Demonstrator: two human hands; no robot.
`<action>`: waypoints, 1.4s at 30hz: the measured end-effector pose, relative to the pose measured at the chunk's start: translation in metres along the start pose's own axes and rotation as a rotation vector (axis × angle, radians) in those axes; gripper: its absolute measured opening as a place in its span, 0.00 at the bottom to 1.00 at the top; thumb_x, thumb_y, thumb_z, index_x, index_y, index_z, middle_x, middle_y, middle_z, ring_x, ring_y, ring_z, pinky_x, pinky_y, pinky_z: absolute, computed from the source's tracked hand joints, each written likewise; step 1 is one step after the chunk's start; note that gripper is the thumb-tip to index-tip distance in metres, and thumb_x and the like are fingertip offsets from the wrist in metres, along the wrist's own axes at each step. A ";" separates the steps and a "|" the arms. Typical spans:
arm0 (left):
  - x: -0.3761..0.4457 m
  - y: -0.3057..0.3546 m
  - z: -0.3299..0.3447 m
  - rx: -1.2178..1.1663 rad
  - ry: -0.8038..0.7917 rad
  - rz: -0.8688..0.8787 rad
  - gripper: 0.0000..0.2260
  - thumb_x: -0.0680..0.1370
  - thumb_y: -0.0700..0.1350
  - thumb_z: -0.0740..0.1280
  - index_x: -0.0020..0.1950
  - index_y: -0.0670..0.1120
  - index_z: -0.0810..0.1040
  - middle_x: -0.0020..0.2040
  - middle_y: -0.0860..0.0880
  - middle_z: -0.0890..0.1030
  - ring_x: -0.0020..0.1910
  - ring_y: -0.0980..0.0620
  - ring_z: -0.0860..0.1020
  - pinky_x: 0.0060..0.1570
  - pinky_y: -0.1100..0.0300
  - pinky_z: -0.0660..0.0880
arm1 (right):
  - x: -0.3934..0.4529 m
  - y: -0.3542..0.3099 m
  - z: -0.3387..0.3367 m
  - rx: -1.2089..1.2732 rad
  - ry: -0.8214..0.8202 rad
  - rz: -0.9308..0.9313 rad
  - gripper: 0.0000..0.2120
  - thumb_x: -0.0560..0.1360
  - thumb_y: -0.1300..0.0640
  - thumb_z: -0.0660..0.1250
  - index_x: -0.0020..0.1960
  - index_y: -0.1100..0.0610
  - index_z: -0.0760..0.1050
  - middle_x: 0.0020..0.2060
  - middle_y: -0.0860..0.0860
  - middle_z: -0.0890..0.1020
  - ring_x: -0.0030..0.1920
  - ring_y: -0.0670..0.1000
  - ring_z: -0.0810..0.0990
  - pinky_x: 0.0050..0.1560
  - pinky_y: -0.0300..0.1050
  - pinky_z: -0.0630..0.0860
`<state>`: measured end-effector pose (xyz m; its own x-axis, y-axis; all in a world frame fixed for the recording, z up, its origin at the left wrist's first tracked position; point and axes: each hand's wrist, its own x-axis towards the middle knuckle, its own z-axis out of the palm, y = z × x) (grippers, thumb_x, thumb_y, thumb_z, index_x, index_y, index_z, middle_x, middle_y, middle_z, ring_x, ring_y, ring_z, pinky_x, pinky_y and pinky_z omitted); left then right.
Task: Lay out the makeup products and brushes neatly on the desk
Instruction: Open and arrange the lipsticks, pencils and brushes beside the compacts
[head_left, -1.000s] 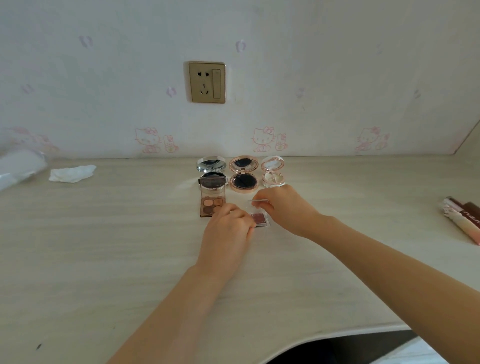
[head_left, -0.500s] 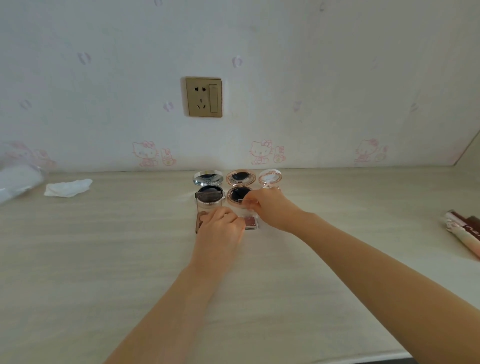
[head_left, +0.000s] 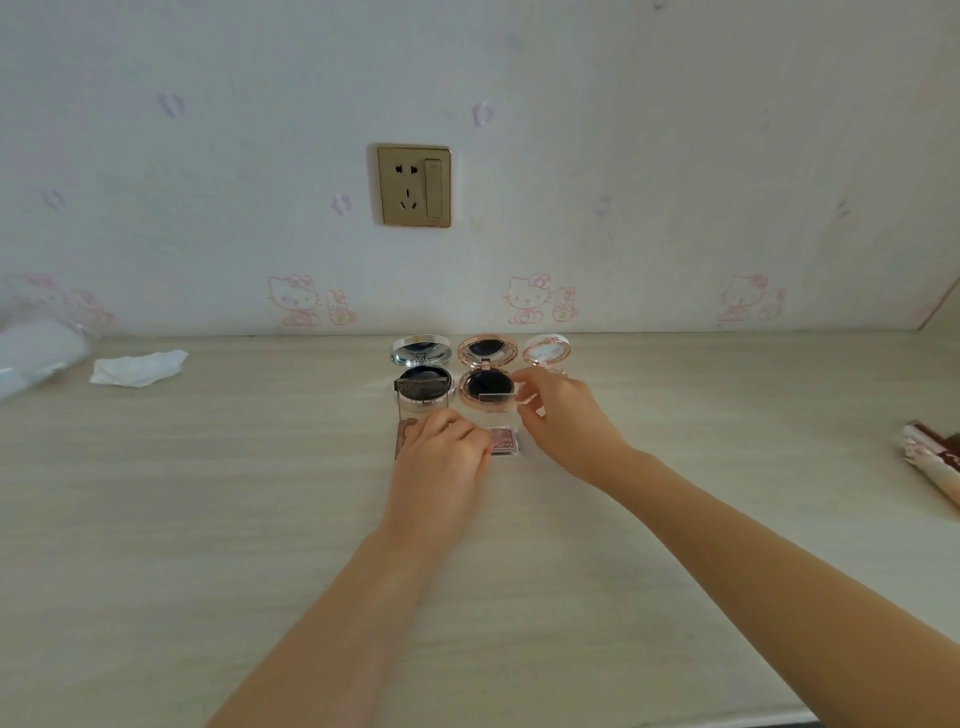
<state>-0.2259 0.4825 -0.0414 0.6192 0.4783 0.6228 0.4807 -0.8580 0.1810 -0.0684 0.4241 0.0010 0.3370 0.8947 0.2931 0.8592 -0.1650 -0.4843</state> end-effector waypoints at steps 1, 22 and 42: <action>0.000 0.000 0.000 -0.001 -0.001 -0.006 0.02 0.72 0.41 0.72 0.39 0.46 0.82 0.37 0.53 0.81 0.47 0.48 0.77 0.51 0.55 0.72 | -0.007 0.001 0.001 0.005 0.010 0.017 0.17 0.77 0.61 0.62 0.66 0.57 0.71 0.54 0.51 0.80 0.55 0.52 0.78 0.56 0.46 0.74; 0.002 -0.003 0.000 -0.001 -0.054 -0.039 0.02 0.71 0.43 0.73 0.42 0.47 0.82 0.40 0.53 0.81 0.49 0.49 0.77 0.51 0.58 0.68 | -0.053 0.006 0.015 -0.140 -0.033 -0.075 0.17 0.79 0.57 0.60 0.65 0.62 0.72 0.64 0.56 0.74 0.66 0.56 0.70 0.67 0.43 0.63; 0.024 0.124 0.010 -0.162 -0.277 0.201 0.12 0.79 0.45 0.64 0.60 0.47 0.80 0.60 0.53 0.81 0.68 0.50 0.71 0.62 0.58 0.69 | -0.140 0.082 -0.084 -0.338 0.014 0.128 0.21 0.81 0.53 0.58 0.72 0.57 0.65 0.69 0.52 0.70 0.74 0.52 0.60 0.70 0.42 0.59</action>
<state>-0.1455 0.3891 -0.0118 0.8463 0.3112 0.4323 0.2422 -0.9477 0.2079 -0.0127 0.2501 -0.0112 0.4534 0.8526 0.2597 0.8876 -0.4055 -0.2184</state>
